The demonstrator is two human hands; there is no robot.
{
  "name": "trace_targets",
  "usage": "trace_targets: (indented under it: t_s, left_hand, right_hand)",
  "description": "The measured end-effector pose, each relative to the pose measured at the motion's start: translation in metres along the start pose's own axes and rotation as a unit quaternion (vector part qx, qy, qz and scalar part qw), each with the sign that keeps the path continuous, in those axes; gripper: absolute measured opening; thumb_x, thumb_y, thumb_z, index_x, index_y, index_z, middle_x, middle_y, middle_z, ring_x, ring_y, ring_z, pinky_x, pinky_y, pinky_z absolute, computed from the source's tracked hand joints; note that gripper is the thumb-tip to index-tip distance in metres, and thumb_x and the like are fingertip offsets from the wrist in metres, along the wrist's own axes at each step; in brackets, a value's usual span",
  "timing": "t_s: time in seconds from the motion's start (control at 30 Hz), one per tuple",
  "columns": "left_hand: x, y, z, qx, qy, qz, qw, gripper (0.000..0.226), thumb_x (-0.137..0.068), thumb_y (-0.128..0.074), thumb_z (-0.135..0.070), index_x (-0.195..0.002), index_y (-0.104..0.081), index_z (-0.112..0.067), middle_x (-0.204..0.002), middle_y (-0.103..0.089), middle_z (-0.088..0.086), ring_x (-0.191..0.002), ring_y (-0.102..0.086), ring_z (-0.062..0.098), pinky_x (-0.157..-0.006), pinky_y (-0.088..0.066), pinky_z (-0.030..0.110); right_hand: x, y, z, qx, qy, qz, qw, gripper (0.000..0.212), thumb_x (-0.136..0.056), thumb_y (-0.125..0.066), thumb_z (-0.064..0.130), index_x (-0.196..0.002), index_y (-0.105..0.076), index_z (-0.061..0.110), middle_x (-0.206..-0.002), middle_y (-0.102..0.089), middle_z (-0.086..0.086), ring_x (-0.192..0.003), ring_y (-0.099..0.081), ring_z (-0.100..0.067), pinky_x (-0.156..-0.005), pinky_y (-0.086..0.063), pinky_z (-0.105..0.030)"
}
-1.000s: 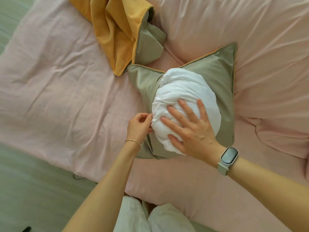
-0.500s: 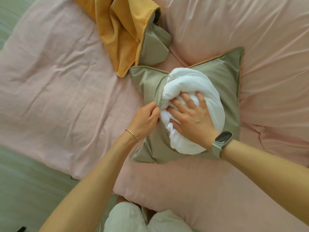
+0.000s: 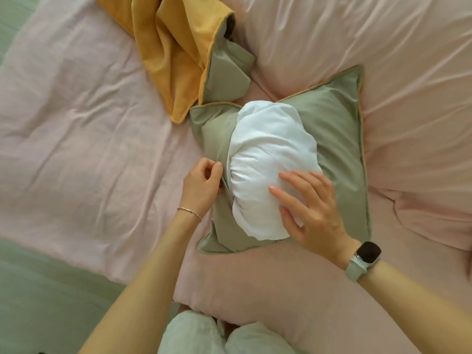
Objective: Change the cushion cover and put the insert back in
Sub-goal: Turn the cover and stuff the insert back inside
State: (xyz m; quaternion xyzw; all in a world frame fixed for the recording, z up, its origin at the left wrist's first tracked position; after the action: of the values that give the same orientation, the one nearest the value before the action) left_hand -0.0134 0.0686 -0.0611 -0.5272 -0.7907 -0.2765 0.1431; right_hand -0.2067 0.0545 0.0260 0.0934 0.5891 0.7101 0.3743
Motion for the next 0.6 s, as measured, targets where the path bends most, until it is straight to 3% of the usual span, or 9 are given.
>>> trace_targets:
  t_s: [0.13, 0.3, 0.47, 0.53, 0.6]
  left_hand:
    - [0.036, -0.011, 0.011, -0.041, 0.004, 0.002, 0.999, 0.035, -0.089, -0.055, -0.036, -0.062, -0.049, -0.014, -0.059, -0.055, 0.0, -0.064, -0.058, 0.03, -0.068, -0.048, 0.04]
    - [0.052, -0.025, 0.008, -0.16, -0.039, 0.005, 0.986, 0.03, -0.091, -0.051, -0.032, -0.066, -0.041, -0.018, -0.065, -0.058, 0.004, -0.067, -0.053, 0.027, -0.06, -0.034, 0.032]
    - [0.036, -0.033, 0.007, -0.338, -0.052, 0.126, 0.931, 0.032, -0.088, -0.048, -0.032, -0.062, -0.04, -0.015, -0.071, -0.059, 0.009, -0.071, -0.052, 0.032, -0.06, -0.039, 0.033]
    - [0.036, -0.036, 0.016, -0.331, -0.032, 0.162, 0.929, 0.033, -0.086, -0.043, -0.031, -0.061, -0.045, -0.009, -0.071, -0.062, 0.012, -0.071, -0.054, 0.032, -0.062, -0.045, 0.034]
    - [0.041, -0.033, 0.024, -0.23, -0.02, 0.164, 0.959, 0.033, -0.088, -0.043, -0.026, -0.062, -0.046, -0.005, -0.07, -0.062, 0.016, -0.066, -0.054, 0.029, -0.068, -0.046, 0.043]
  right_hand:
    - [0.034, 0.001, 0.015, 0.051, 0.002, -0.011, 0.999, 0.041, -0.083, -0.055, 0.017, -0.123, -0.054, 0.025, -0.11, -0.049, -0.002, -0.095, -0.052, -0.023, -0.077, -0.034, -0.04]
    - [0.027, -0.015, 0.021, 0.118, -0.007, 0.039, 0.992, 0.047, -0.086, -0.054, 0.034, -0.132, -0.045, 0.031, -0.119, -0.042, -0.004, -0.101, -0.045, -0.027, -0.078, -0.035, -0.042]
    - [0.03, -0.03, 0.012, 0.15, 0.034, 0.108, 0.982, 0.054, -0.088, -0.05, 0.044, -0.138, -0.037, 0.032, -0.13, -0.039, -0.006, -0.108, -0.043, -0.03, -0.079, -0.035, -0.044]
    - [0.024, -0.038, 0.004, 0.171, 0.037, 0.123, 0.977, 0.055, -0.087, -0.049, 0.048, -0.138, -0.036, 0.033, -0.128, -0.039, -0.005, -0.105, -0.044, -0.029, -0.073, -0.037, -0.042]
    - [0.012, -0.051, -0.002, 0.187, 0.029, 0.143, 0.972, 0.053, -0.085, -0.047, 0.05, -0.135, -0.038, 0.035, -0.124, -0.04, -0.005, -0.099, -0.044, -0.028, -0.068, -0.037, -0.04]
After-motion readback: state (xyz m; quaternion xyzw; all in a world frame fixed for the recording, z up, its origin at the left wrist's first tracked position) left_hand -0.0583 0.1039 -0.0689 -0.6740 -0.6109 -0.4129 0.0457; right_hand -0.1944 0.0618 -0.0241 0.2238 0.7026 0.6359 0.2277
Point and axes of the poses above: each hand's wrist, its own x-axis away from the middle knuckle, its own y-axis out of the back of the hand, z = x × y, the point moved 7 cm from there along -x, towards the middle knuckle
